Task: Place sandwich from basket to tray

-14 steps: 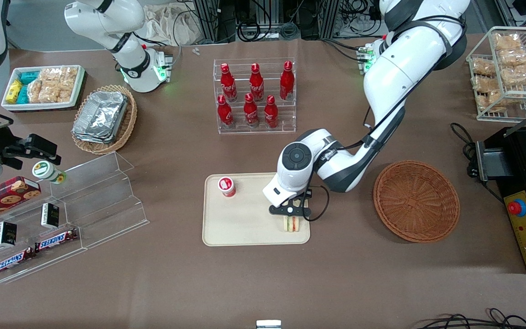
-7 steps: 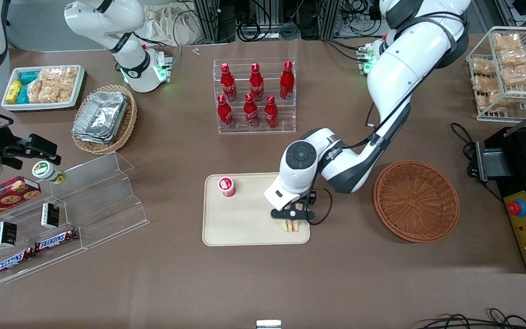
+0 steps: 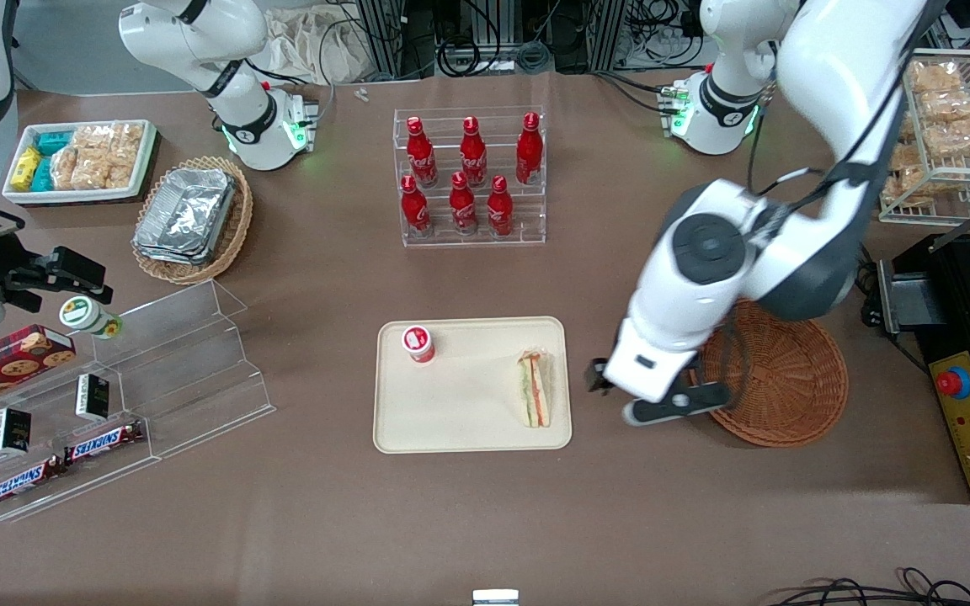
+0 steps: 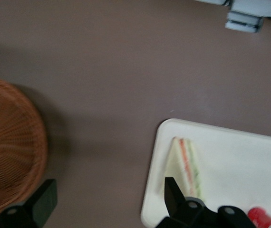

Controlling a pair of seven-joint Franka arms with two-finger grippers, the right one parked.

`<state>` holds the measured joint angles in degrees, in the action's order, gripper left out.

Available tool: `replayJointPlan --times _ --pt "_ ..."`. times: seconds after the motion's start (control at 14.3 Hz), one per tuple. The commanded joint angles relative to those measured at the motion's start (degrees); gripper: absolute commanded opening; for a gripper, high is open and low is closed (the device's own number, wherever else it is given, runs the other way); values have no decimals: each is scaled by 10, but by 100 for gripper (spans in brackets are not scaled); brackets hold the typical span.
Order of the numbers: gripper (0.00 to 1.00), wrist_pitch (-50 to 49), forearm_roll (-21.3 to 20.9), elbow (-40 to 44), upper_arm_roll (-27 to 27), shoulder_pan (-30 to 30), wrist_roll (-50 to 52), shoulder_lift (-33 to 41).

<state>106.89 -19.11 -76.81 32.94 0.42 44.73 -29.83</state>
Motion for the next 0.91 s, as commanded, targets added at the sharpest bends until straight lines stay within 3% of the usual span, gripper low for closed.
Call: replayJointPlan --times 0.0,0.14,0.42,0.56,0.77,0.84 --pt "100 -79 73 -24 5 64 -97 63" --pt "100 -95 114 -53 3 123 -194 108" --pt "100 -79 160 -146 -73 125 -315 196" --pt "100 -58 169 -201 -112 103 -362 236" --pt "100 48 193 -328 -214 21 -382 313" --pt "100 70 195 -353 -221 17 -400 327"
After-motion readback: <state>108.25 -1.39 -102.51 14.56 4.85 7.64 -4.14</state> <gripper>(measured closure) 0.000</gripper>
